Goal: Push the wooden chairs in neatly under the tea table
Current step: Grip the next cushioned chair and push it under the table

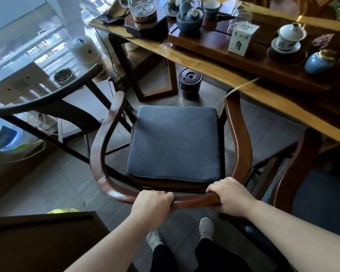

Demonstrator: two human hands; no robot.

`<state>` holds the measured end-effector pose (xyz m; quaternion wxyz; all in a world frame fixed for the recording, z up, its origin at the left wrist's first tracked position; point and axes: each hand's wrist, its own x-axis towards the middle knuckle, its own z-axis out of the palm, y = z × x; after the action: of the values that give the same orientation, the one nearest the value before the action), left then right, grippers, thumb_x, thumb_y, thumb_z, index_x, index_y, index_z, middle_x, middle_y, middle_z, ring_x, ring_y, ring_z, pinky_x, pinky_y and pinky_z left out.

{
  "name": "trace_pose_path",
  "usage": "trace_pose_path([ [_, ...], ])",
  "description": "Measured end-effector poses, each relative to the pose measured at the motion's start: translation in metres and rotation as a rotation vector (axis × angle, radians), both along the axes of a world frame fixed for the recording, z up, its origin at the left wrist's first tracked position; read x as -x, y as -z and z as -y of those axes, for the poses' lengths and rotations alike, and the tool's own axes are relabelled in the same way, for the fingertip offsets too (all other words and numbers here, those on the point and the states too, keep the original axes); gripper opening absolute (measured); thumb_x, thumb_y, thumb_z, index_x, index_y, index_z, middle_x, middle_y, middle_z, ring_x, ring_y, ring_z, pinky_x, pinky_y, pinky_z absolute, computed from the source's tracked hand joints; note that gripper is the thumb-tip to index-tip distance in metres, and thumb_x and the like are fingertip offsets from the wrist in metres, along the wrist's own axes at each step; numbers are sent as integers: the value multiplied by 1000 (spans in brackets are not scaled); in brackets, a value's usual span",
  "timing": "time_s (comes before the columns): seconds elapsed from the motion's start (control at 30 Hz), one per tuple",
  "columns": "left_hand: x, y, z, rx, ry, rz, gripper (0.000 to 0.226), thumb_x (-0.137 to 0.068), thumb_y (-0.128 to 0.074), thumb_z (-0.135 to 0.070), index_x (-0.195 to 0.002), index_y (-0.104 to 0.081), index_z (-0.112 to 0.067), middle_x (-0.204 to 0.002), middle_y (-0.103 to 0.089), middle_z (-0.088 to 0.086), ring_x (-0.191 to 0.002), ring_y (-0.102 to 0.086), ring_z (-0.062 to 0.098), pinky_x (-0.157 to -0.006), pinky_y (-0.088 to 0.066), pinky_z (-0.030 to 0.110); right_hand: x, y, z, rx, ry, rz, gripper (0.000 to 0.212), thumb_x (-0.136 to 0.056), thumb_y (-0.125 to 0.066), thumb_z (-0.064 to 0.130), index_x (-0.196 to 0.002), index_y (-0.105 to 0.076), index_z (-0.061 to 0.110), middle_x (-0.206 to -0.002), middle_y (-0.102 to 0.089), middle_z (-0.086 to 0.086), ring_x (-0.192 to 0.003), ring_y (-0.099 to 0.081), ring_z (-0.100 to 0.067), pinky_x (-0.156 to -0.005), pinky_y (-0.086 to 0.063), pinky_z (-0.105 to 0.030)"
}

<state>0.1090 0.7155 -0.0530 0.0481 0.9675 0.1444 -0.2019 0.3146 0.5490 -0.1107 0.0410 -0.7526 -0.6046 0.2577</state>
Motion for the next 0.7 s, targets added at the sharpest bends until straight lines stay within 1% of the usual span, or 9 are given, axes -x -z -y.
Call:
trace_pose_path([
  [0.1,-1,-2,-2,17,32,23,22,-87,-50,-45,-88,-52,-24,-84,-68,1,-76,-64,27,-55,-32,34,5,-4,0,23,29,22,31,-78,-66,35,-108,-64,31,-104,-68,10,-101,-59,-15,-94,-36,-29],
  [0.23,12,-3,-9,41,75,22,22,-88,-51,-43,-89,-52,-22,-85,-68,3,-77,-64,29,-56,-32,34,25,-7,-3,77,68,39,30,-78,-65,36,-107,-64,31,-104,-69,10,-99,-60,-14,-95,-37,-28],
  [0.33,37,-1,-21,44,127,13,18,-88,-50,-40,-87,-49,-21,-84,-68,3,-76,-63,29,-55,-31,34,58,-8,-6,65,106,48,29,-76,-65,40,-104,-66,31,-100,-70,10,-96,-61,-14,-92,-38,-29],
  [0.43,63,1,-36,46,171,-12,13,-88,-50,-34,-85,-49,-21,-83,-67,1,-75,-63,29,-56,-37,34,94,-9,-12,62,150,29,32,-77,-63,47,-103,-66,30,-99,-70,10,-96,-63,-15,-92,-39,-30],
  [0.5,79,1,-45,55,203,-25,9,-88,-49,-30,-86,-50,-20,-83,-66,1,-76,-63,28,-58,-40,35,116,-11,-16,59,178,12,32,-76,-62,48,-102,-66,29,-99,-71,9,-96,-63,-16,-92,-39,-31],
  [0.57,96,3,-55,60,245,-33,9,-89,-47,-28,-89,-51,-20,-85,-66,1,-78,-63,29,-58,-37,34,140,-12,-19,70,199,24,32,-77,-61,47,-103,-65,29,-100,-70,8,-97,-62,-16,-92,-39,-32],
  [0.6,105,4,-59,62,262,-31,10,-89,-46,-29,-90,-51,-20,-87,-66,1,-80,-63,29,-59,-38,34,152,-12,-20,81,205,33,32,-77,-61,46,-103,-64,29,-101,-69,8,-97,-62,-16,-91,-39,-32],
  [0.7,126,6,-67,77,300,-2,19,-90,-45,-38,-94,-49,-21,-92,-65,0,-84,-62,28,-65,-45,36,180,-10,-21,106,229,17,29,-77,-61,41,-103,-62,28,-101,-68,6,-96,-61,-21,-91,-39,-34],
])
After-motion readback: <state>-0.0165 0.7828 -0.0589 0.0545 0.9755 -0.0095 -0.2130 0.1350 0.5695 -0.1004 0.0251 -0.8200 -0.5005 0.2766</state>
